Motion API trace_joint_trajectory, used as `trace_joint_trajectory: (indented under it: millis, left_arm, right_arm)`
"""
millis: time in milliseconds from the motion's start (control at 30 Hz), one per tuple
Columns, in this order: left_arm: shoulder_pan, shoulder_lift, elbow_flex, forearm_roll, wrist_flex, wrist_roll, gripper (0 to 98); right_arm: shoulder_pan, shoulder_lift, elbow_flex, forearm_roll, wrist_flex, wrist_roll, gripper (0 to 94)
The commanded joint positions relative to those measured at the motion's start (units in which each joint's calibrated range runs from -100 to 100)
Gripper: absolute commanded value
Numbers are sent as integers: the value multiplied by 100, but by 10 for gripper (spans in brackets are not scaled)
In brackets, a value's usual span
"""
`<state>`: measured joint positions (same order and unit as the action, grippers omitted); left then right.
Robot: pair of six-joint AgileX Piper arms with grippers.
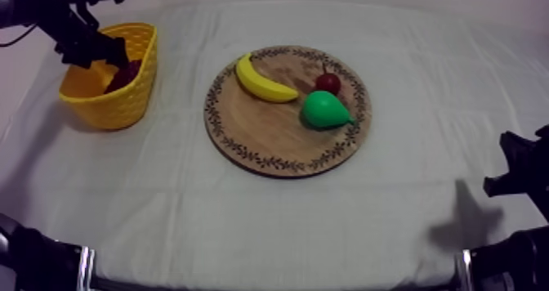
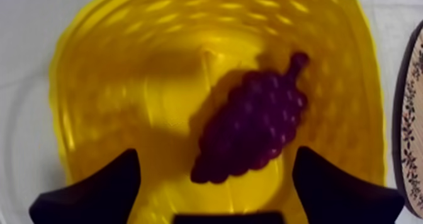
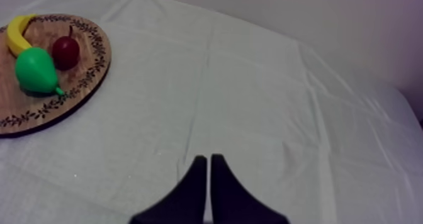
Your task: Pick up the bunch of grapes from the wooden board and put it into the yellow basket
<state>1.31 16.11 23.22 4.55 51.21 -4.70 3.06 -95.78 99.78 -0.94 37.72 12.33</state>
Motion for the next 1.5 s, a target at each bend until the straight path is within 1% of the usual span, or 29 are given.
trace_joint_trajectory:
  millis: [0,167,500,700,867,1267,1467]
  left_arm:
    - [-4,-184,102,0,-7,4,903]
    - [8,-870,565,5,-79,67,815]
    - [107,-2677,2104,6,-448,147,522]
    - [139,-3810,3133,-7,-697,225,392]
    - [146,-4823,3976,-18,-868,294,314]
    - [311,-7163,5853,-36,-1390,376,171]
    - [510,-8209,6480,-185,-1459,547,134]
  right_arm:
    - [1,2,-1,-1,2,1,3]
    - [1,2,-1,-1,2,1,3]
    - [1,2,-1,-1,2,1,3]
    - [1,2,-1,-1,2,1,3]
    - [1,2,-1,-1,2,1,3]
    - [1,2,-1,-1,2,1,3]
    - [1,2,-1,-1,2,1,3]
